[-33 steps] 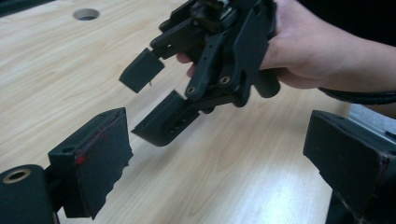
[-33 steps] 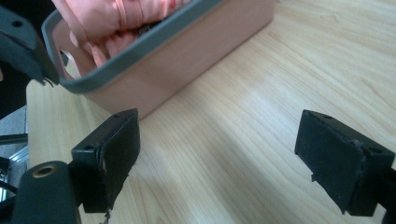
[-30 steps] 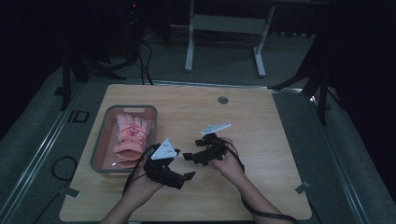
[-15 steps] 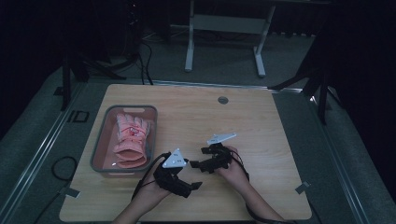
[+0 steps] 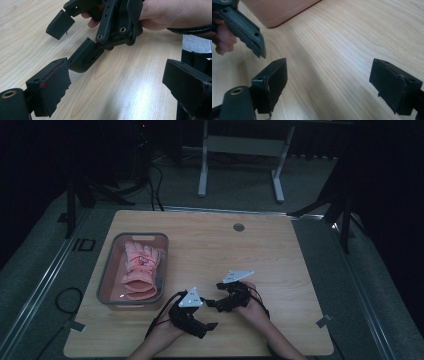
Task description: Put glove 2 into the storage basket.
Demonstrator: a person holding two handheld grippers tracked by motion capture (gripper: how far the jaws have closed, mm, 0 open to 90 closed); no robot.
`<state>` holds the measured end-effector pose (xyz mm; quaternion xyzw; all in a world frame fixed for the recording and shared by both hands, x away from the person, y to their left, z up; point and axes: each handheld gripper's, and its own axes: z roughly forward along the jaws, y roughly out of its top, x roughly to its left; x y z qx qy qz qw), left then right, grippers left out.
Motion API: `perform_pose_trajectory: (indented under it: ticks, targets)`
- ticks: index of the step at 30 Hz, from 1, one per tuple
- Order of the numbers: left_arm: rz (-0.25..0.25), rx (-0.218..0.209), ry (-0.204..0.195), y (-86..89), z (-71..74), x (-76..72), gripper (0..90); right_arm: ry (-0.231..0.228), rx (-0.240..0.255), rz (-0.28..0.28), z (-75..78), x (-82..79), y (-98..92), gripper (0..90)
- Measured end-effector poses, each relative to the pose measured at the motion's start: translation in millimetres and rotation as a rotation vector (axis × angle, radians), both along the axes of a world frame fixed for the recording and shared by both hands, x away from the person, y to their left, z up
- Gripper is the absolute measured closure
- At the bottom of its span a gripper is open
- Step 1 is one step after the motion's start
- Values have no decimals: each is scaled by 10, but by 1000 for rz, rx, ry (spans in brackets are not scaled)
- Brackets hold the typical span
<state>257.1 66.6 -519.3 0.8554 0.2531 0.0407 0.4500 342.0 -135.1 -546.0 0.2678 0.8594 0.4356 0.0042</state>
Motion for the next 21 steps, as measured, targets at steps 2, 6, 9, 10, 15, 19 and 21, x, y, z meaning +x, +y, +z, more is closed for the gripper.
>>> perform_pose_trajectory:
  ticks: [2,6,9,10,15,19,21]
  targets:
    - [-1,-12,3,-11,-41,-1,75,-1,-8,1,-25,-7,-12,148]
    - [-19,-8,10,-38,-101,-4,75,-5,-13,-1,-74,-21,-36,147]
    - [-27,-11,20,-52,-162,0,75,-3,-16,-7,-104,-29,-63,148]
    - [-27,-13,17,-50,-170,3,75,-4,-16,-5,-107,-31,-70,148]
    - [-29,-27,18,-35,-200,9,75,-4,-14,-10,-114,-32,-90,147]
    - [-31,-35,25,-21,-197,9,75,-6,-16,-11,-110,-28,-93,145]
    - [-28,-40,25,-20,-199,7,75,-5,-15,-11,-111,-25,-95,145]
